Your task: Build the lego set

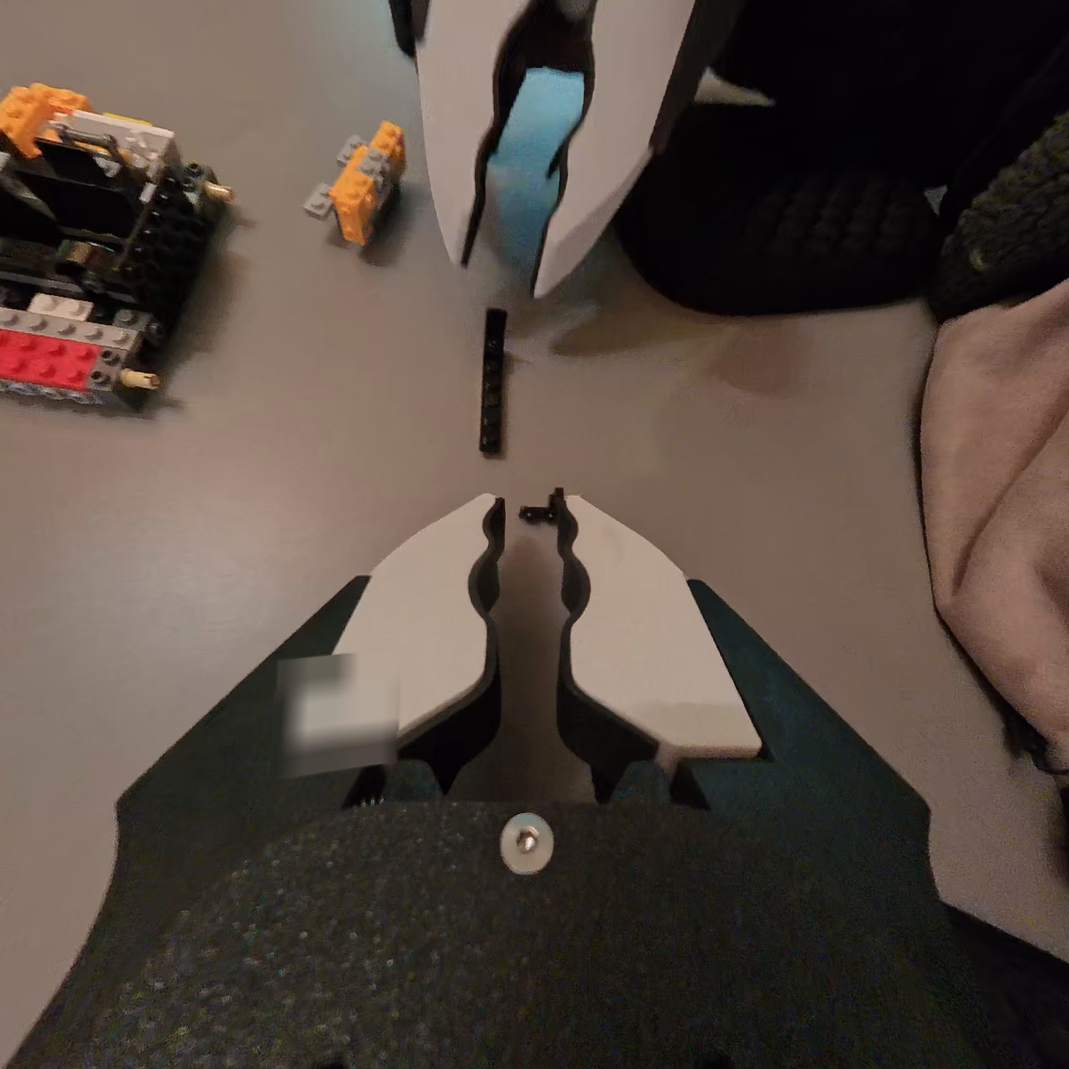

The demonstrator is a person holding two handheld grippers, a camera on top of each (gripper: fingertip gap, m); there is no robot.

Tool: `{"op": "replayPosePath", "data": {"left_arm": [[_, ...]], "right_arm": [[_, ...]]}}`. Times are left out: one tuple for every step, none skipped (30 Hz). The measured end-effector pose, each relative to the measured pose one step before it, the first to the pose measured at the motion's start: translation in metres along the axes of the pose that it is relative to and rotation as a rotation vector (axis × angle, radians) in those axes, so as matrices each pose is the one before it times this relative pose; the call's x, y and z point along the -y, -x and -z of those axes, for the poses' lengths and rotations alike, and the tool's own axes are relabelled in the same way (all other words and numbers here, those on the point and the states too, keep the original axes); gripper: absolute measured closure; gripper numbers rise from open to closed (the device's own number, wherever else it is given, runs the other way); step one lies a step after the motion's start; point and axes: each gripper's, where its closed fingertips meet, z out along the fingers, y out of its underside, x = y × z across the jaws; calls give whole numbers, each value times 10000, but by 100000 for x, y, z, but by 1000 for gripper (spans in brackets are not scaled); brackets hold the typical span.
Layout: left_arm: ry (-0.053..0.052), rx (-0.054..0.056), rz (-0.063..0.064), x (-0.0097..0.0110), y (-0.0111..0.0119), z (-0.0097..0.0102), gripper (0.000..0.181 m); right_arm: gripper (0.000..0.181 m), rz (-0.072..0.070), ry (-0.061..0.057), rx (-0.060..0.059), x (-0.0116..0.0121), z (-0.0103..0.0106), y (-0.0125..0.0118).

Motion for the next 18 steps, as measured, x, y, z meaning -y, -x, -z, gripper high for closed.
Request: {"op": "replayPosePath", "data": {"left_arm": [[262, -72, -115, -334, -265, -132, 165], [302, -43, -86, -365, -208, -182, 165], [279, -11, -46, -310, -167, -221, 164], [197, 76, -44, -152, -44, -232, 162], [115, 111, -52, -19, 10, -204, 160], [49, 96, -35, 57, 11, -142, 158], [24, 72, -2, 68, 22, -109, 157], [41, 73, 22, 24, 70, -119, 156], [72, 59, 2, -19, 44, -124, 156], [33, 79, -67, 51, 35, -99, 157], [59, 108, -96, 25, 50, -105, 160], [83, 220, -166, 15, 180, -92, 165], [55, 147, -207, 44, 58, -48, 164], [31, 87, -199, 59, -17, -14, 165], [-40, 101, -171, 104, 47, 15, 165], [-151, 182, -166, 258, 194, 86, 165], [-244, 204, -230, 430, 176, 195, 165], [-373, 276, -343, 683, 186, 289, 165]], "right_arm": [[157, -25, -316, -123, 615, 467, 224], [158, -23, -310, -95, 622, 233, 321], [159, -61, -278, -46, 536, 21, 371], [161, -72, -180, 34, 333, -114, 464], [161, -29, -76, 67, 127, -146, 498], [161, 15, -73, 53, 79, -132, 428], [161, -13, -101, 98, 96, -111, 402], [161, -69, -138, 138, 141, -69, 358], [161, -91, -183, 118, 204, -52, 234], [162, -107, -171, 119, 183, -40, 147], [162, -118, -126, 111, 138, -39, 86], [162, -132, -123, 48, 129, -43, -36], [161, -151, -135, 61, 112, -52, -17], [161, -178, -118, 117, 67, -82, 64], [160, -190, -75, 111, 35, -95, 65], [159, -162, -57, 69, 74, -85, 43], [159, -144, -81, 20, 149, -83, 11], [159, -189, -130, -15, 238, -69, -59]]}}
